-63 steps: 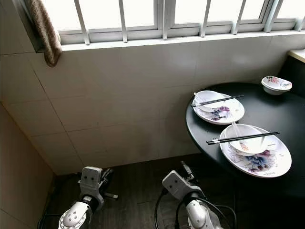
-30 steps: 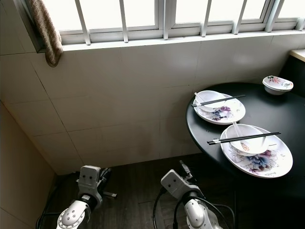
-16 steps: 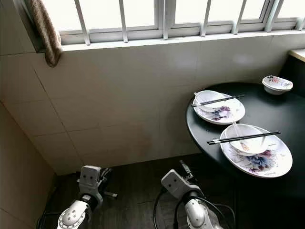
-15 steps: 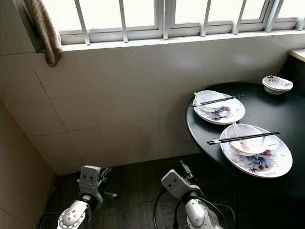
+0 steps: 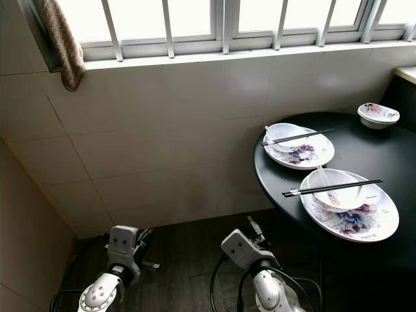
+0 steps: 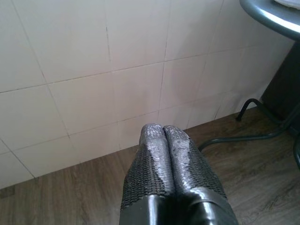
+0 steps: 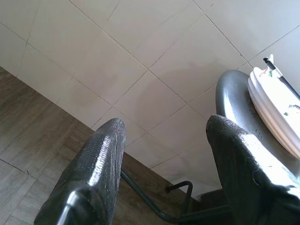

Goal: Kitchen organization

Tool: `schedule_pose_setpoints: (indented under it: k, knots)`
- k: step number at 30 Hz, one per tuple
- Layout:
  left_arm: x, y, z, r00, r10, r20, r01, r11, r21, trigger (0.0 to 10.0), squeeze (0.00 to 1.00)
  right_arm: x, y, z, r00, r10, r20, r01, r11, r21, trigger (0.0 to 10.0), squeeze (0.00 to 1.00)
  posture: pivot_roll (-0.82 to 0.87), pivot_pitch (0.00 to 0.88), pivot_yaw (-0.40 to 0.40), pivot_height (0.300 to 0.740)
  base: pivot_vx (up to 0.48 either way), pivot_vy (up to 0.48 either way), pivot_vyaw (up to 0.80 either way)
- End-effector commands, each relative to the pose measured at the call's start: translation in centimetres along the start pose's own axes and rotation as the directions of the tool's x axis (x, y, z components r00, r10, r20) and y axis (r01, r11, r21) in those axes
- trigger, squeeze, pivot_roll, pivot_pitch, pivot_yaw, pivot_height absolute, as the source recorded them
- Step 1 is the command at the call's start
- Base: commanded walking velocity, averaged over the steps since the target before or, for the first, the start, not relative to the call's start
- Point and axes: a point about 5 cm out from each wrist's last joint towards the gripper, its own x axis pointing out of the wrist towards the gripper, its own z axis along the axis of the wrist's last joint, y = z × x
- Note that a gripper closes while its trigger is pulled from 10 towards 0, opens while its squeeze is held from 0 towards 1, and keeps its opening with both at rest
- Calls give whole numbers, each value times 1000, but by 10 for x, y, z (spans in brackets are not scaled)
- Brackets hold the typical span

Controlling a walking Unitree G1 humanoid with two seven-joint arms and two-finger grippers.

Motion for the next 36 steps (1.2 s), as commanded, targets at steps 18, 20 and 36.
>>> schedule_pose_setpoints:
  k: [18,20,36]
  knots:
    - [2,0,-1,1000,0,-10,0,1000,3,10000,0,2,-3,1,1000,-5,11,5,1000,-11,10000,0,-81,0,13,740,0,0,0]
    - [2,0,-1,1000,0,-10,0,1000,3,10000,0,2,-3,1,1000,-5,11,5,1000,-11,10000,0,-80,0,13,740,0,0,0]
    - [2,0,0,1000,2,-7,-2,1000,3,10000,0,2,-3,2,1000,-1,15,2,1000,-11,10000,0,-81,0,13,740,0,0,0]
